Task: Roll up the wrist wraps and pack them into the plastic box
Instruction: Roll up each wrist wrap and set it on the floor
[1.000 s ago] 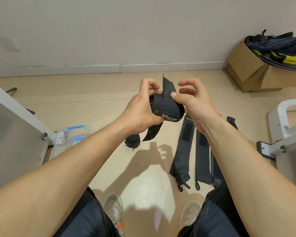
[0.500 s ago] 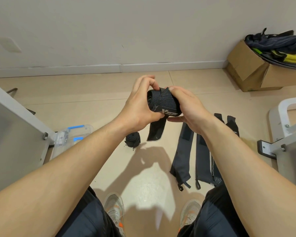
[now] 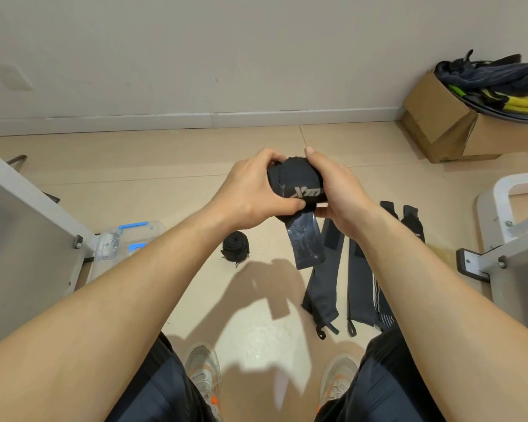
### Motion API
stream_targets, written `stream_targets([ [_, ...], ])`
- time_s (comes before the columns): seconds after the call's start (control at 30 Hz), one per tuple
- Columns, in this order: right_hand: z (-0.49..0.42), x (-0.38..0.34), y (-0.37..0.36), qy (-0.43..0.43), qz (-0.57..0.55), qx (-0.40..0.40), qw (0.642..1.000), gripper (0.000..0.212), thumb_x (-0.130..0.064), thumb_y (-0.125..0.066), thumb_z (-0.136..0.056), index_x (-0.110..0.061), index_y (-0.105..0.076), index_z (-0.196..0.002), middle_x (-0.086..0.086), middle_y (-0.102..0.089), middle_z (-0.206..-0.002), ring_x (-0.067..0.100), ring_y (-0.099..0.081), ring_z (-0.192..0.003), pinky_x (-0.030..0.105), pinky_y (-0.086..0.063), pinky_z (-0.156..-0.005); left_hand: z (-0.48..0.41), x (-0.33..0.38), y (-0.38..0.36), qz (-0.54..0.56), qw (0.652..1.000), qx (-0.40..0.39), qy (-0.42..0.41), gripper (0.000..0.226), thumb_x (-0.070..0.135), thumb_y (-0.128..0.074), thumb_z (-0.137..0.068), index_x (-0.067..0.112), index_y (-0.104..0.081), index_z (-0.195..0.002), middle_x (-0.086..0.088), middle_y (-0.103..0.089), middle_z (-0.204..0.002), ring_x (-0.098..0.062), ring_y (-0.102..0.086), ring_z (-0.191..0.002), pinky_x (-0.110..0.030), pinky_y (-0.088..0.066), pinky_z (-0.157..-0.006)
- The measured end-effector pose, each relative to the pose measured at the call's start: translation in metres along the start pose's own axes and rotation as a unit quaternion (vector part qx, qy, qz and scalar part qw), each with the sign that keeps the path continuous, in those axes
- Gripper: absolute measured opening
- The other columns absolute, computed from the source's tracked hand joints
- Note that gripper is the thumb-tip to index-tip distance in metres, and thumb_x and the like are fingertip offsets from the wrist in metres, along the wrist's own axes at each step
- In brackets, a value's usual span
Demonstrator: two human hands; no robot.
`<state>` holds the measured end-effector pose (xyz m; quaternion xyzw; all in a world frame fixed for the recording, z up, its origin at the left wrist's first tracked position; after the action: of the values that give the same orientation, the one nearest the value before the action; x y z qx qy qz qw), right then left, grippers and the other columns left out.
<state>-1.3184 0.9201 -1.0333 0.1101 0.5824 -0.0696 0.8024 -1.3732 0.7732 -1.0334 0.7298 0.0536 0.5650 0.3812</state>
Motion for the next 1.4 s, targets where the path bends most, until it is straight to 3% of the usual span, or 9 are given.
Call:
stream_targets([
  [0.13,0.002,0.001,0.001,-0.045,-0.108,-0.016,0.993,0.034,-0.049,-0.053,-0.101,-0.023,-0.074,-0.102,0.0,-0.074,-0.087,0.017,-0.069,-0.067,0.03,-0.058,-0.061,-0.006,-0.011,0.012,0.091,0.994,0.041,0.053,0.066,0.034,-0.092,-0.066,0.021,-0.054,-0.118,0.007,-0.066,-0.108,-0.012,-0.066,-0.099,-0.025,-0.054,-0.082],
  [0.23,0.006,0.002,-0.003,-0.042,-0.081,-0.053,0.994,0.023,-0.033,-0.059,-0.101,-0.016,-0.072,-0.11,0.015,-0.076,-0.105,0.028,-0.074,-0.092,0.042,-0.058,-0.083,-0.008,-0.019,0.02,0.178,0.977,0.064,0.097,0.073,0.047,-0.089,-0.052,0.024,-0.053,-0.111,0.002,-0.068,-0.111,-0.017,-0.069,-0.104,-0.041,-0.059,-0.091],
  [0.3,0.006,0.004,-0.007,-0.011,-0.033,-0.072,0.997,0.014,-0.018,-0.062,-0.1,-0.011,-0.073,-0.104,0.014,-0.077,-0.096,0.023,-0.072,-0.083,0.036,-0.055,-0.074,-0.009,-0.023,0.023,0.239,0.961,0.073,0.119,0.077,0.045,-0.089,-0.051,0.023,-0.053,-0.115,-0.001,-0.069,-0.113,-0.019,-0.07,-0.105,-0.046,-0.061,-0.089],
  [0.47,0.001,0.007,-0.01,-0.004,-0.028,-0.046,0.999,0.01,-0.009,-0.067,-0.096,-0.014,-0.074,-0.101,0.002,-0.075,-0.082,0.014,-0.068,-0.07,0.03,-0.052,-0.066,-0.011,-0.03,0.016,0.348,0.925,0.072,0.134,0.053,0.01,-0.081,-0.084,0.017,-0.052,-0.128,0.001,-0.069,-0.115,-0.016,-0.071,-0.101,-0.034,-0.063,-0.077],
  [0.8,-0.001,0.008,-0.013,-0.038,-0.118,0.035,0.992,0.028,-0.006,-0.073,-0.091,0.008,-0.069,-0.114,0.014,-0.072,-0.081,0.015,-0.068,-0.058,0.022,-0.052,-0.05,-0.015,-0.029,0.016,0.216,0.971,0.094,0.038,0.059,0.014,-0.082,-0.079,0.031,-0.052,-0.128,0.01,-0.066,-0.115,-0.011,-0.067,-0.105,-0.033,-0.058,-0.091],
  [1.0,0.001,0.011,-0.009,-0.043,-0.174,0.02,0.984,0.019,-0.003,-0.068,-0.093,0.008,-0.069,-0.109,0.011,-0.07,-0.075,0.015,-0.066,-0.058,0.022,-0.051,-0.05,-0.015,-0.025,0.003,0.312,0.949,0.028,0.043,0.062,-0.006,-0.07,-0.088,0.029,-0.052,-0.136,0.009,-0.062,-0.117,-0.012,-0.065,-0.101,-0.035,-0.061,-0.086],
  [1.13,0.001,0.013,-0.007,-0.044,-0.173,0.029,0.984,0.023,-0.004,-0.07,-0.093,0.01,-0.069,-0.11,0.016,-0.072,-0.084,0.018,-0.067,-0.065,0.024,-0.054,-0.054,-0.011,-0.019,-0.002,0.336,0.939,0.028,0.066,0.053,0.001,-0.066,-0.09,0.034,-0.055,-0.131,0.007,-0.062,-0.112,-0.012,-0.064,-0.098,-0.04,-0.06,-0.092],
  [1.27,0.003,0.011,-0.008,-0.046,-0.172,0.034,0.983,0.027,-0.002,-0.07,-0.092,0.013,-0.066,-0.114,0.018,-0.071,-0.086,0.018,-0.068,-0.061,0.024,-0.053,-0.052,-0.011,-0.018,-0.001,0.38,0.916,0.047,0.119,0.023,0.032,-0.061,-0.101,0.032,-0.061,-0.124,0.002,-0.067,-0.113,-0.015,-0.069,-0.093,-0.039,-0.062,-0.081],
  [1.4,0.008,0.008,-0.011,-0.044,-0.167,0.015,0.985,0.011,0.002,-0.066,-0.093,0.007,-0.07,-0.102,0.015,-0.073,-0.083,0.017,-0.071,-0.066,0.025,-0.056,-0.055,-0.011,-0.022,0.006,0.366,0.92,0.069,0.119,0.021,0.024,-0.066,-0.099,0.03,-0.063,-0.119,-0.005,-0.066,-0.105,-0.015,-0.07,-0.08,-0.035,-0.061,-0.07],
])
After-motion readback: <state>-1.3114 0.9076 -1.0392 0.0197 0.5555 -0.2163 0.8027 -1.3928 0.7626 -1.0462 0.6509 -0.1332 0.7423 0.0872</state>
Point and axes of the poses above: each hand's wrist, its own z-axis away from the middle knuckle, its own y-axis out of the back of the hand, x = y × z, the point moved 3 cm from there along -z, towards the middle knuckle
